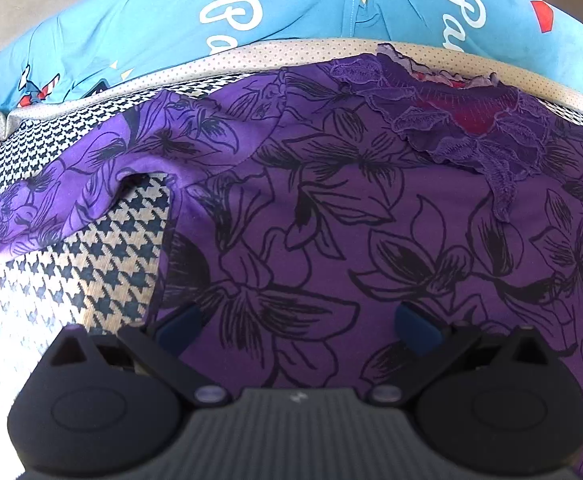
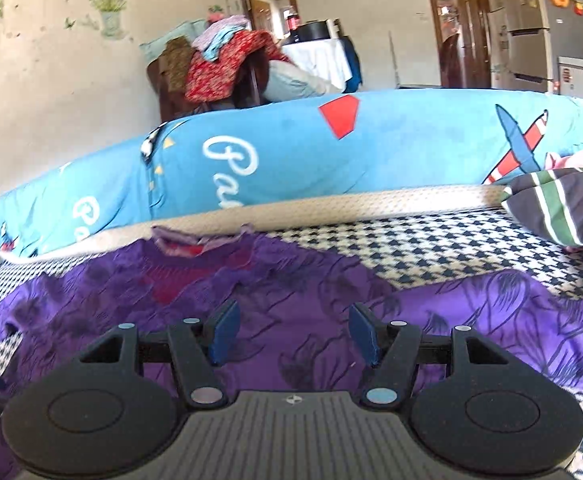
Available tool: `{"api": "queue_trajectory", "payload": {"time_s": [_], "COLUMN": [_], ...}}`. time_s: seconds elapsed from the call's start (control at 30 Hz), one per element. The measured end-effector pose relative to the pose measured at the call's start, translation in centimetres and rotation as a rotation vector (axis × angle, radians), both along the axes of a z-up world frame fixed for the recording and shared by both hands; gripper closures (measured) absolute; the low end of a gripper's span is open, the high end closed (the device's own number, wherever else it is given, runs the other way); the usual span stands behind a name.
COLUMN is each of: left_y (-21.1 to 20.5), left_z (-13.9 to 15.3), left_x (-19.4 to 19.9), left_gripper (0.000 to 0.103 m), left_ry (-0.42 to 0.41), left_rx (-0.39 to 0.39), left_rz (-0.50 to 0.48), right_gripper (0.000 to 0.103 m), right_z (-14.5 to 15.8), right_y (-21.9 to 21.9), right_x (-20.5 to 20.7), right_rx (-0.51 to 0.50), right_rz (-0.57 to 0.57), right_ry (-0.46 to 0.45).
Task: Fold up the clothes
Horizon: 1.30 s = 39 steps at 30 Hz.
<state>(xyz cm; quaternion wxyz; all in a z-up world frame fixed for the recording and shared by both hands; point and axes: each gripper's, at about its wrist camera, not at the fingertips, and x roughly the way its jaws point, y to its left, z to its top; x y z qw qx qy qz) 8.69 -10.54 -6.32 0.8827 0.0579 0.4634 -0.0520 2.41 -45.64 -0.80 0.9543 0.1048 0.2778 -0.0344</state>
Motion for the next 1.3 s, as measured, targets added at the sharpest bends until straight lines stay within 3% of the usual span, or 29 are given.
{"api": "queue_trajectory", "payload": {"time_s": [0.17,0.73,0.9,1.13,1.3], "left_y": [-1.0,-1.1,-1.1,-1.1,-1.1], "left_z": [-0.3,-0.7,-0.8,-0.9,-0.9], "left_x": [0.2,1.3,1.4,1.4,1.5], "left_gripper": [0.0,0.0,0.0,0.0,0.0], "left_ry": [0.005,0.02,0.019,0.017,0.015], "left_rx": [0.005,-0.022,-0.021,-0.021,-0.022], "left_rz": [-0.026,-0.024,-0.028,-0.031,-0.034], "right_gripper": [0.043,0.044,0.094,0.097,0.098], "right_z": [-0.3,-6.0,-5.8,-5.8,-4.0], "right_y": [-3.7,-4.3,-4.4,-3.6,-4.1], "right_x": [3.2,11.8,12.7,13.4,13.6], "right_rx": [0.033,-0.053,-0.06,-0.081,-0.036], "right_rz": [-0.097,-0.037,-0.039,-0.048,-0.089], "right_ry": [-0.02,0.168,0.17,0.157,0.021]}}
